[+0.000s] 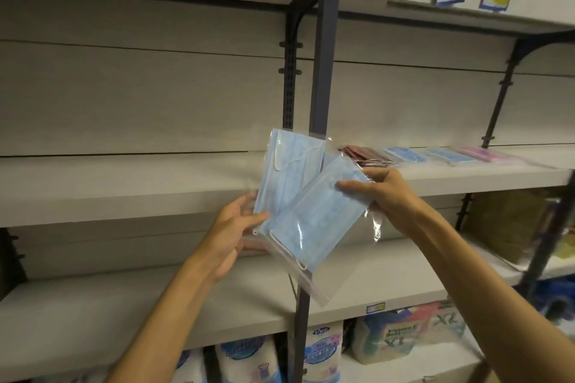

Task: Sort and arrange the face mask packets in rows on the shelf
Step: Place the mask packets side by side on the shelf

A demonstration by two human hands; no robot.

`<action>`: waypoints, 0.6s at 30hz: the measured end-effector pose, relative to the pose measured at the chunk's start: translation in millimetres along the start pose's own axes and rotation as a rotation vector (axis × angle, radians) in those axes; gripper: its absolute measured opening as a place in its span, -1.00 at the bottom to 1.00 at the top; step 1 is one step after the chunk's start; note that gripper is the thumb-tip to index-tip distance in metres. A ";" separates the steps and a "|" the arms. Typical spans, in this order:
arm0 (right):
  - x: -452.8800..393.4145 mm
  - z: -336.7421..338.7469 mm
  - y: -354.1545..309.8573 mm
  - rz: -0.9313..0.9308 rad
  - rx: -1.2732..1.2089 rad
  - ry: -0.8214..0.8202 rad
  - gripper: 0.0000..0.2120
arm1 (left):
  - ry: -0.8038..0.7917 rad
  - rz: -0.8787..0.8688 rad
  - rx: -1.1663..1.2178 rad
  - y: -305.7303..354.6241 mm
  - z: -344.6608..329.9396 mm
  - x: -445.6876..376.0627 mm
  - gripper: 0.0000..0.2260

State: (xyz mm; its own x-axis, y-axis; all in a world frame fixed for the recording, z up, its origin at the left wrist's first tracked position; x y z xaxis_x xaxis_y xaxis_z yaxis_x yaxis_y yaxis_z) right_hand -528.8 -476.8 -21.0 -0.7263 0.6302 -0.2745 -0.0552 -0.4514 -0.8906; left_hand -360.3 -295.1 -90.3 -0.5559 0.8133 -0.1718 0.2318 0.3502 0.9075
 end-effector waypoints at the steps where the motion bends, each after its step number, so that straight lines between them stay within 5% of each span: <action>1: -4.0 4.3 1.5 0.001 0.002 0.005 -0.93 | -0.009 -0.002 -0.008 -2.8 -7.3 -4.6 -0.66; 8: -26.7 47.2 25.7 -0.082 -0.048 0.067 -0.66 | -0.077 -0.085 -0.096 -16.7 -64.9 -34.7 -0.56; 18: -68.3 116.2 88.2 -0.220 -0.509 -0.010 -0.77 | 0.049 -0.193 -0.153 -39.5 -146.2 -98.7 -0.61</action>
State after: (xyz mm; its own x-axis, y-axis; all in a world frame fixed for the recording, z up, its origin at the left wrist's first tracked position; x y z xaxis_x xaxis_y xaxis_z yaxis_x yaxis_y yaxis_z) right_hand -563.7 -633.1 -38.7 -0.7417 0.6680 -0.0609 0.1301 0.0542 -0.9900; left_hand -431.3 -457.2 -53.3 -0.6169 0.7137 -0.3319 -0.0035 0.4192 0.9079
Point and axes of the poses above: each hand's wrist, its own x-axis away from the middle knuckle, its own z-axis out of the back of the hand, y = z × x, the point moved 10 cm from there along -x, towards the middle knuckle, and after that the axes turned 12 degrees about x, right-handed, at the moved point
